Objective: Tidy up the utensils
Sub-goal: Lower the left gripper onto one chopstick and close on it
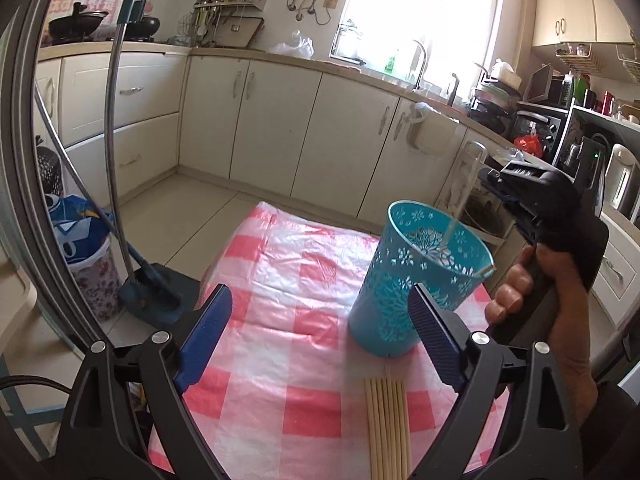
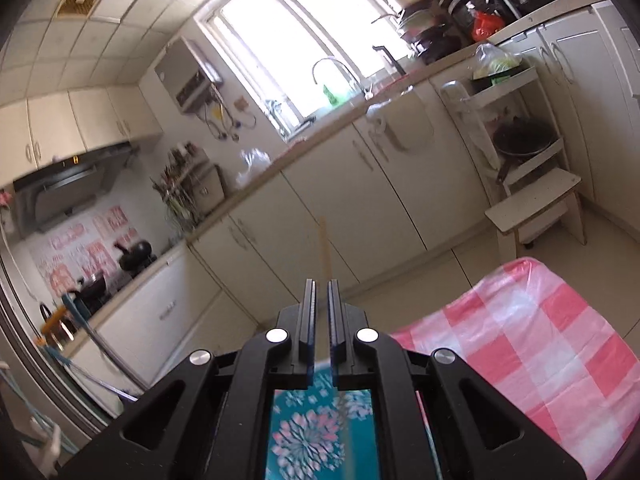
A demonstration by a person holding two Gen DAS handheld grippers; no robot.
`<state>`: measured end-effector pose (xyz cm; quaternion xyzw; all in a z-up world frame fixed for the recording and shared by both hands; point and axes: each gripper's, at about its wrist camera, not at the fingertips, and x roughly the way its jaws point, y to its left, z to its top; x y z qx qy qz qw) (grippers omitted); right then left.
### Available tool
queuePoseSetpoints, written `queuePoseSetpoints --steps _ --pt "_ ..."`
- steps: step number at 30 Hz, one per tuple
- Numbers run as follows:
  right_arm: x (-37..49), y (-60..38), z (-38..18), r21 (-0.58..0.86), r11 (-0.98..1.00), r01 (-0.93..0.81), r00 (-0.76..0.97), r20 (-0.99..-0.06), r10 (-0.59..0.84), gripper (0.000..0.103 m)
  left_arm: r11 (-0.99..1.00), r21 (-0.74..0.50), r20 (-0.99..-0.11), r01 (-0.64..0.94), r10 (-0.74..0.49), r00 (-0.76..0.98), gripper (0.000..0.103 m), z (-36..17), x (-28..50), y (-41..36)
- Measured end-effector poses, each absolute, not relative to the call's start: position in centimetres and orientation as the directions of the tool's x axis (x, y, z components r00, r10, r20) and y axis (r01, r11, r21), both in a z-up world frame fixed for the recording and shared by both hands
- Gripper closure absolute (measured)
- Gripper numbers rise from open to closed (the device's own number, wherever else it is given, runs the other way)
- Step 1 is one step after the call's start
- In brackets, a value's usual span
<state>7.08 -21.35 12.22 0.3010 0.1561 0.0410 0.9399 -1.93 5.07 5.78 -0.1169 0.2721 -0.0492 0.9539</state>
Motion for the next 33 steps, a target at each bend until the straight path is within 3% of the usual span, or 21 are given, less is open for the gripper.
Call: queuePoseSetpoints --steps 3,10,17,20,33 --pt "5.4 -20.8 11.5 0.534 0.845 -0.001 0.941 -0.284 0.181 0.083 0.969 -0.243 -0.521 0.037 -0.162 0.838 0.017 5.4 -2.3 4.8" --pt "-2.2 -21.8 10.2 0.475 0.88 0.014 0.917 -0.357 0.179 0.082 0.975 -0.219 -0.541 0.041 -0.156 0.827 0.014 5.6 -3.8 4.2" --pt "-6.1 -18.8 2.5 0.379 0.925 0.038 0.692 -0.677 0.249 0.086 0.979 -0.202 -0.58 0.026 -0.141 0.802 0.012 4.6 -5.9 3.9" --pt "-5.8 -16.8 0.4 0.326 0.945 -0.005 0.621 -0.74 0.258 0.088 0.981 -0.191 -0.596 0.027 -0.138 0.791 0.01 4.2 -6.9 3.9" --pt "-5.0 -13.6 -2.6 0.213 0.976 -0.054 0.542 -0.814 0.208 0.093 0.989 -0.149 -0.666 0.014 -0.111 0.738 0.008 1.8 -6.6 3.7"
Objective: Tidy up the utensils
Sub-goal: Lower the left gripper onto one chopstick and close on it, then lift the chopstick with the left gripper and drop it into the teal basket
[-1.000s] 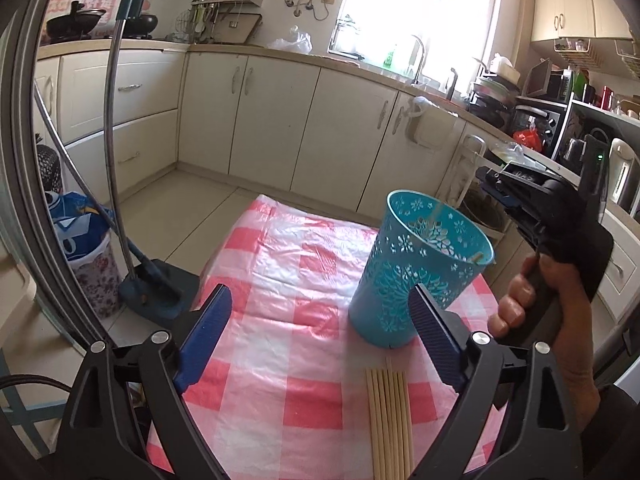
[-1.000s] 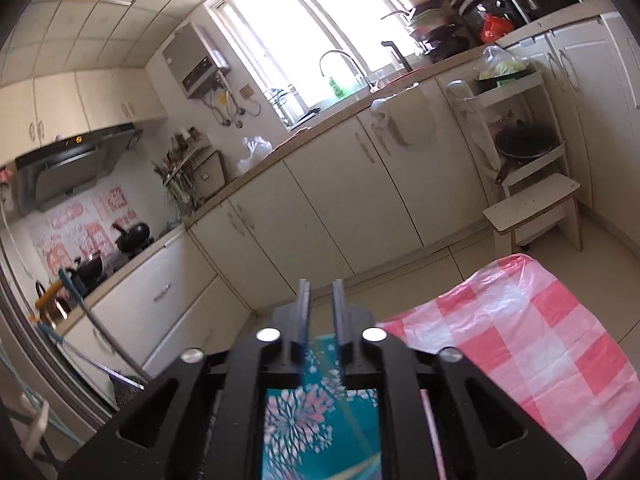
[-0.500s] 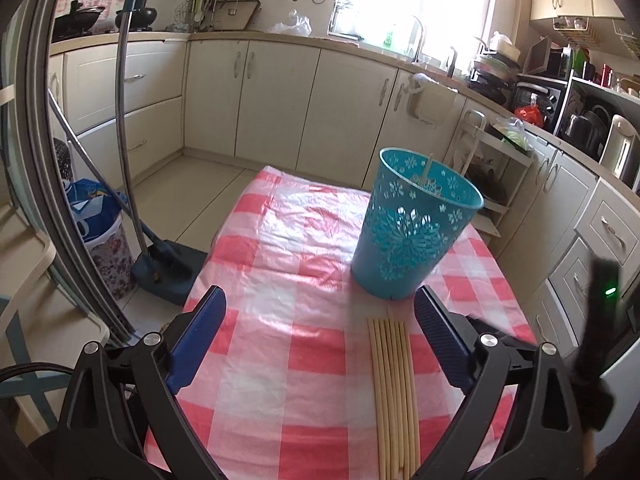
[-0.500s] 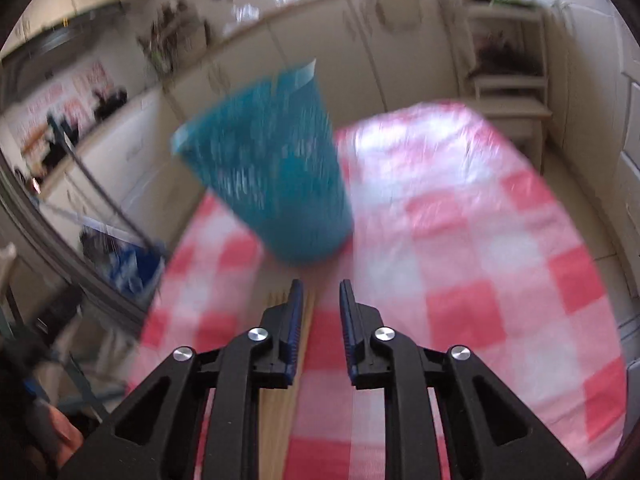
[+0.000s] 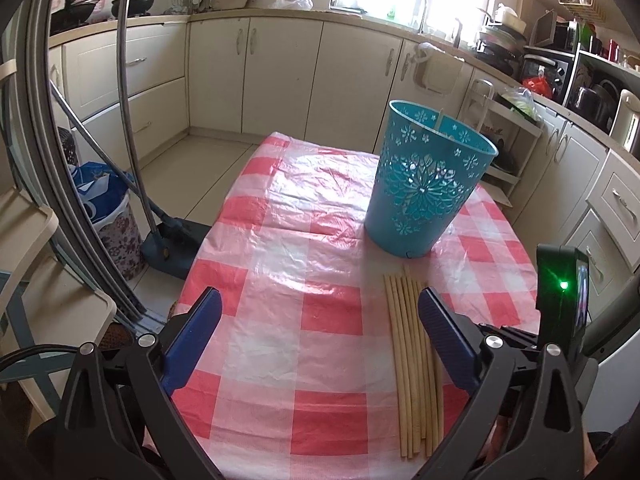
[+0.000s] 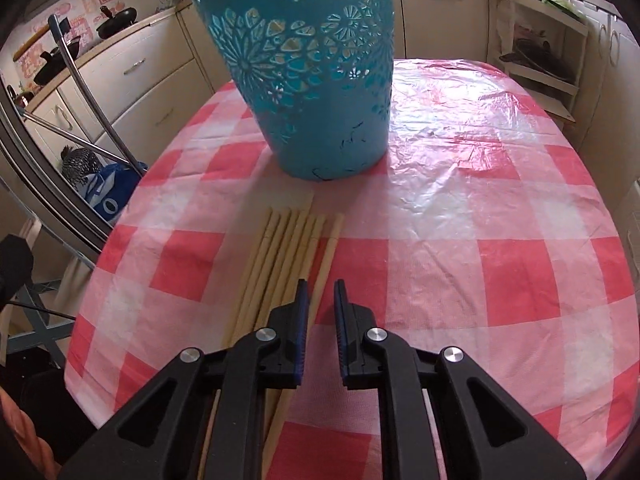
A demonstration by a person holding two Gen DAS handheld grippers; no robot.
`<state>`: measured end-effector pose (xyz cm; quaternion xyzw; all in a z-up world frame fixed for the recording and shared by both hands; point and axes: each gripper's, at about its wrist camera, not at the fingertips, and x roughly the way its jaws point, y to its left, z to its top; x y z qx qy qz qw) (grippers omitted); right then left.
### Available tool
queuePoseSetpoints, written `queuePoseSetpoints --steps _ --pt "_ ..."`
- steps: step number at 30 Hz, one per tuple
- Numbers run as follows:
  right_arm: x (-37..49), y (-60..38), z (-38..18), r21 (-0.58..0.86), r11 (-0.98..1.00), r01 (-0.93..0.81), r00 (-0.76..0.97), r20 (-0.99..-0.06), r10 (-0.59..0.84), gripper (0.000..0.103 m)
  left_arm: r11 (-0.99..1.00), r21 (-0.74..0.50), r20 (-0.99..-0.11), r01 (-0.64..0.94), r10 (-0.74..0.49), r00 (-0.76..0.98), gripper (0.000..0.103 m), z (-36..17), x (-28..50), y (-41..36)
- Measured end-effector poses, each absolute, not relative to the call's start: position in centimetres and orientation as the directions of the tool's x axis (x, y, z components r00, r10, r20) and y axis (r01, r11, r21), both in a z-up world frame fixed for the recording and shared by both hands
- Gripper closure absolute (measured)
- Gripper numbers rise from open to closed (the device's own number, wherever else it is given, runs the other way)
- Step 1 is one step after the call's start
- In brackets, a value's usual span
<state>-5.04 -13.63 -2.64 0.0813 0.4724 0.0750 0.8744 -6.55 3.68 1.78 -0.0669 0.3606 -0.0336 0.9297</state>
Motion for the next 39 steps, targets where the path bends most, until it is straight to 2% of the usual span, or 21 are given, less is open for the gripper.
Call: queuePoseSetpoints --steps 5,16,35,36,39 --pt "-5.2 -13.6 -2.5 0.189 0.979 -0.071 0.543 -0.817 0.197 0.094 0.991 -0.129 -0.694 0.018 -0.103 0.713 0.008 0.5 -5.1 2.9" --pt "-5.1 -15.9 -2.4 0.248 0.969 -0.019 0.518 -0.826 0.222 0.097 0.995 -0.011 -0.795 0.097 -0.067 0.602 0.008 -4.5 -0.4 -1.9" --pt "-5.0 -16.8 -2.2 0.269 0.963 -0.013 0.506 -0.829 0.238 0.097 0.991 0.095 -0.842 0.094 0.03 0.538 0.009 -6.4 2.0 -3.4" --pt "-4.9 -16.8 -2.2 0.267 0.964 -0.012 0.503 -0.831 0.236 0.097 0.991 0.093 -0.843 0.098 0.027 0.537 0.009 -6.4 2.1 -3.5" --pt "-4.8 -16.7 -2.3 0.263 0.965 -0.013 0.501 -0.834 0.233 0.096 0.989 0.067 -0.847 0.129 -0.012 0.532 0.021 -6.2 2.3 -3.8"
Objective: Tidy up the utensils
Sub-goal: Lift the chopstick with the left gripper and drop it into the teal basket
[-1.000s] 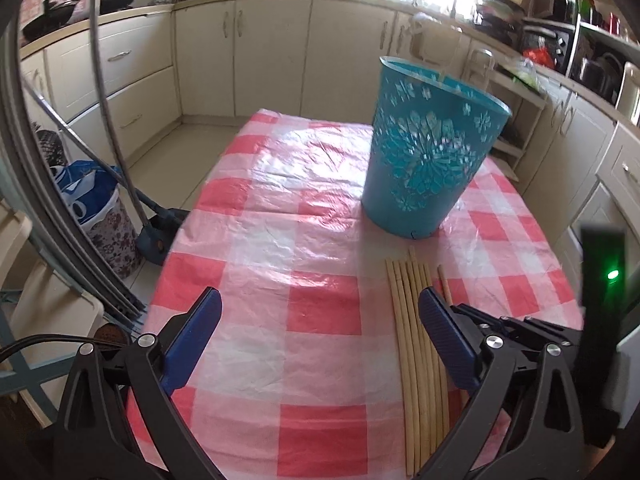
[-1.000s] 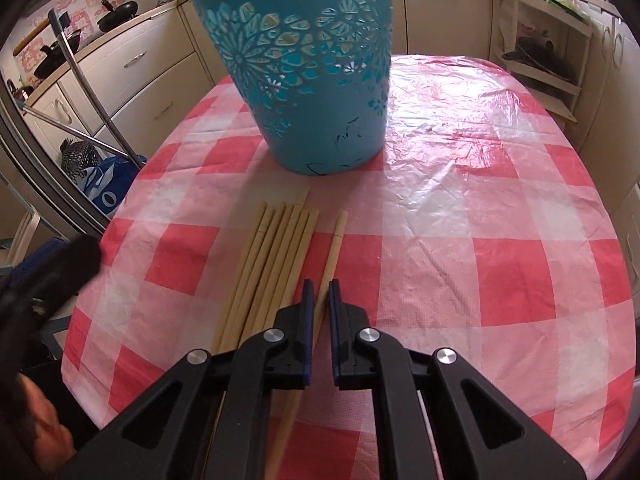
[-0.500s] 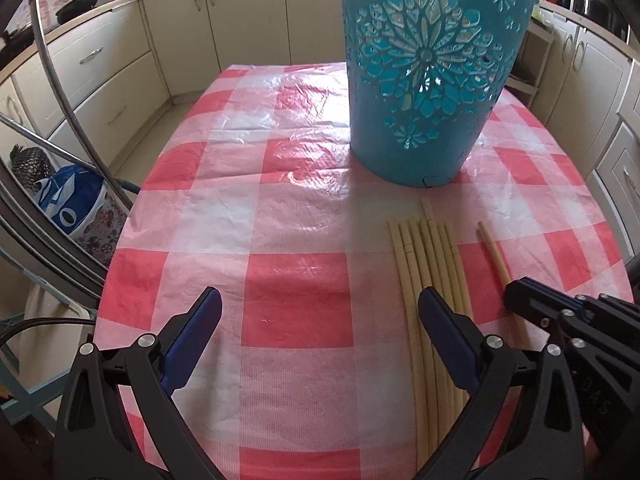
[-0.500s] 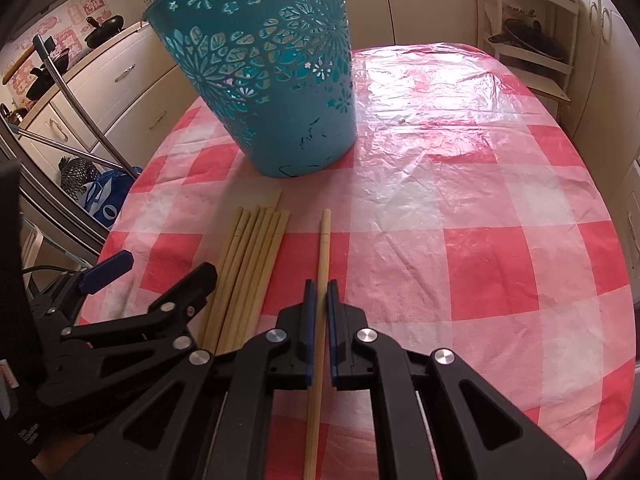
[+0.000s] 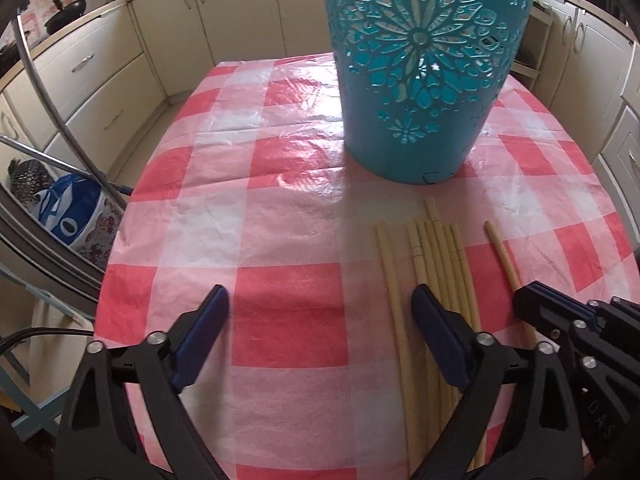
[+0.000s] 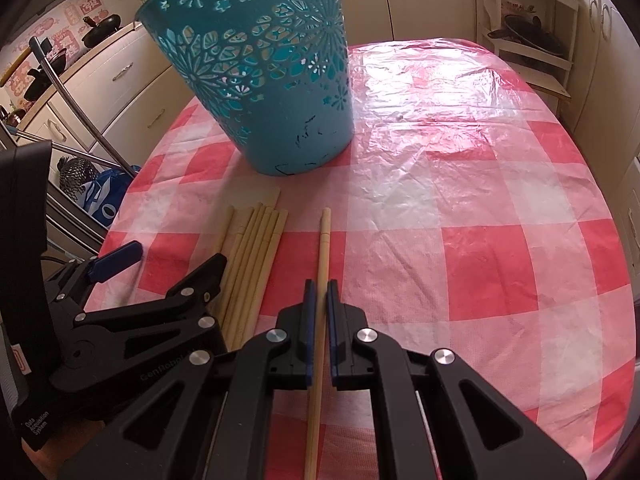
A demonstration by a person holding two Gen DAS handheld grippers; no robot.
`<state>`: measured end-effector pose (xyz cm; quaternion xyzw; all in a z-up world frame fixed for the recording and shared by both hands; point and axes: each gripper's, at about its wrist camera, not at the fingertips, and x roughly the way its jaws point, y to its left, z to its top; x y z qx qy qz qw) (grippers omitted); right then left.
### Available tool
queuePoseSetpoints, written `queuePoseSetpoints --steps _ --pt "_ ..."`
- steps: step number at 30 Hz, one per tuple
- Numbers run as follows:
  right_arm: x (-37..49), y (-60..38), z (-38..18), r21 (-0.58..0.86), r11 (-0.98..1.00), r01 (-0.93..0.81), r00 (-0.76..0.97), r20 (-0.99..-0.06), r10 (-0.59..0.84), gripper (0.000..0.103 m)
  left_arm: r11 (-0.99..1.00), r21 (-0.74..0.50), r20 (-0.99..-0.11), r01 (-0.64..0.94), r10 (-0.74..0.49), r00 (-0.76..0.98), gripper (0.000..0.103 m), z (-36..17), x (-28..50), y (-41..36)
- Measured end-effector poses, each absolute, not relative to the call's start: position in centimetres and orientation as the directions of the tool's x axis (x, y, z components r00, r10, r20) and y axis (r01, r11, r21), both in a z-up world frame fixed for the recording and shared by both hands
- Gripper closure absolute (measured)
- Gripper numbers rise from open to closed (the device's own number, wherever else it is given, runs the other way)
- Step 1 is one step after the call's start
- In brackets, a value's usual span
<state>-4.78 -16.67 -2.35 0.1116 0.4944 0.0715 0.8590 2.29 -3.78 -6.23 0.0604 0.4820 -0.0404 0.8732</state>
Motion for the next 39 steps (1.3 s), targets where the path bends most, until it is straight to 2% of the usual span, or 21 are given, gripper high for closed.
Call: queuePoseSetpoints --steps 6,9,10,11,21,27,30,33,39 --pt "-4.6 -16.4 -2.5 0.249 0.968 -0.021 0.506 -0.833 0.225 0.096 0.984 0.034 -0.842 0.173 -0.065 0.535 0.047 -5.8 2.1 -4.8" --pt "-4.5 -16.3 -2.5 0.242 0.97 -0.026 0.506 -0.833 0.222 0.097 0.981 0.019 -0.834 0.194 -0.091 0.544 0.076 -5.7 1.8 -5.2" --pt "-4.5 -16.3 -2.5 0.242 0.97 -0.027 0.506 -0.833 0.222 0.097 0.979 0.001 -0.836 0.203 -0.111 0.538 0.09 -5.7 1.9 -5.1" --pt "-4.5 -16.3 -2.5 0.242 0.97 -0.027 0.506 -0.833 0.222 0.097 0.978 -0.021 -0.838 0.21 -0.132 0.529 0.097 -5.6 2.0 -5.0" --pt "-4.2 -16.3 -2.4 0.24 0.97 -0.032 0.507 -0.832 0.223 0.097 0.945 -0.273 -0.819 0.179 -0.326 0.472 0.098 -5.0 1.7 -1.7" --pt "-4.2 -16.9 -2.5 0.275 0.961 -0.023 0.505 -0.826 0.249 0.097 0.9 -0.389 -0.721 0.195 -0.429 0.544 0.098 -0.8 0.0 0.3" --pt "-4.2 -17.3 -2.5 0.298 0.955 -0.013 0.503 -0.823 0.263 0.097 0.88 -0.424 -0.648 0.213 -0.459 0.608 0.098 2.4 -0.7 1.0" --pt "-4.4 -17.6 -2.5 0.317 0.949 -0.003 0.5 -0.821 0.275 0.097 0.859 -0.451 -0.527 0.241 -0.474 0.705 0.098 7.1 -0.8 1.8" --pt "-4.4 -17.9 -2.6 0.339 0.941 0.014 0.499 -0.818 0.287 0.097 0.851 -0.45 -0.308 0.27 -0.432 0.847 0.098 14.5 1.9 1.2"
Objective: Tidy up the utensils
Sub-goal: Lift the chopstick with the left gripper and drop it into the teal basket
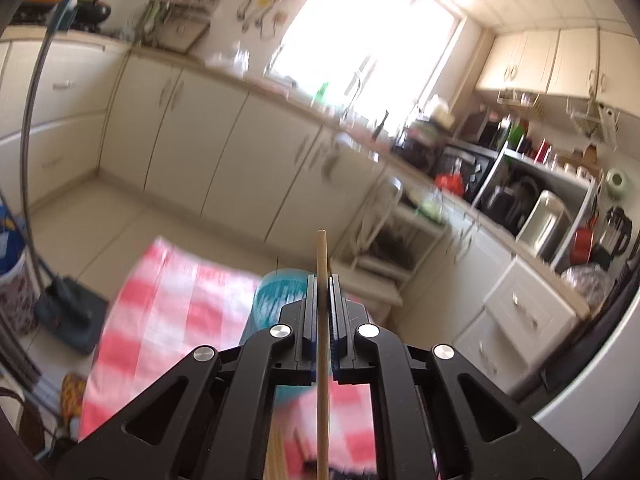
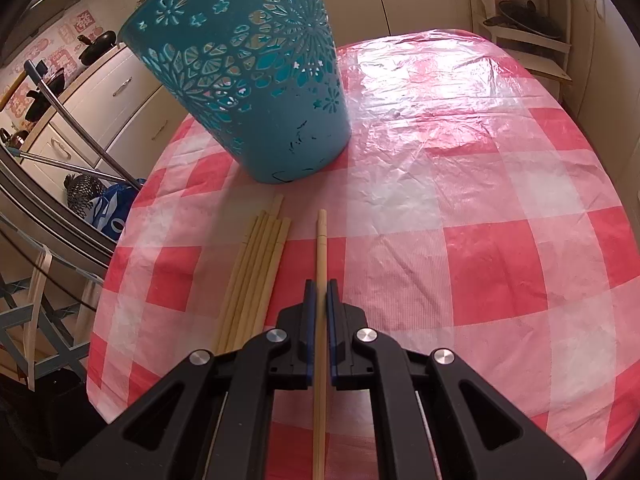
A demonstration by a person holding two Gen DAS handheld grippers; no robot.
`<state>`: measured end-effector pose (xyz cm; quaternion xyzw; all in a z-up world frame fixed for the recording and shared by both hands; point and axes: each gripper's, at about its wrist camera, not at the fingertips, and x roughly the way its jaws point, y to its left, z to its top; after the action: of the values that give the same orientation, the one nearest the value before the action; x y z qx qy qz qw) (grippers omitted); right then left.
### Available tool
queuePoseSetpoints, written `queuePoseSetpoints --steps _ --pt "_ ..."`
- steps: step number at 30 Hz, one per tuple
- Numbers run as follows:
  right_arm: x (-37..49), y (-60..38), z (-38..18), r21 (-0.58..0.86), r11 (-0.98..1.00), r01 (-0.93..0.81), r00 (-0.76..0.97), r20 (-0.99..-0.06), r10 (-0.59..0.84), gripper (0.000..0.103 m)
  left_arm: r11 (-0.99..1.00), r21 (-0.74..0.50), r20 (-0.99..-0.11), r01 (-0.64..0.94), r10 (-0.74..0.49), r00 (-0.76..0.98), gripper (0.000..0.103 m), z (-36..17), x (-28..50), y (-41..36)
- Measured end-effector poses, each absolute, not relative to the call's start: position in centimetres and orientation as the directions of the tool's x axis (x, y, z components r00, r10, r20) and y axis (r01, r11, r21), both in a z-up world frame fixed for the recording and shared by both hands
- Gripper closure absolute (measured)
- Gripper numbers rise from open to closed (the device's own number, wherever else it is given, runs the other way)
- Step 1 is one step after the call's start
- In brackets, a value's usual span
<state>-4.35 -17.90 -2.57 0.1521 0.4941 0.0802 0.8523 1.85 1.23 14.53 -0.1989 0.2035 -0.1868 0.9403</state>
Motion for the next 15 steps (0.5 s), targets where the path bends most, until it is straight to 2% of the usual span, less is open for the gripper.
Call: queuePoseSetpoints --steps 3,10,15 --pt "-4.4 -17.9 -2.6 0.345 0.939 0.014 0.498 -0.817 0.293 0.097 0.856 -0.451 -0.261 0.252 -0.396 0.88 0.098 16.0 4.7 0.3" --pt "-4.3 -18.4 -2.6 0.369 0.929 0.013 0.488 -0.814 0.316 0.097 0.87 -0.465 -0.204 0.161 -0.283 0.937 0.098 15.7 11.4 -1.8" --pt "-4.1 -18.7 -2.6 0.385 0.923 0.013 0.481 -0.812 0.331 0.097 0.883 -0.452 -0.217 0.124 -0.244 0.945 0.098 14.2 14.4 -2.3"
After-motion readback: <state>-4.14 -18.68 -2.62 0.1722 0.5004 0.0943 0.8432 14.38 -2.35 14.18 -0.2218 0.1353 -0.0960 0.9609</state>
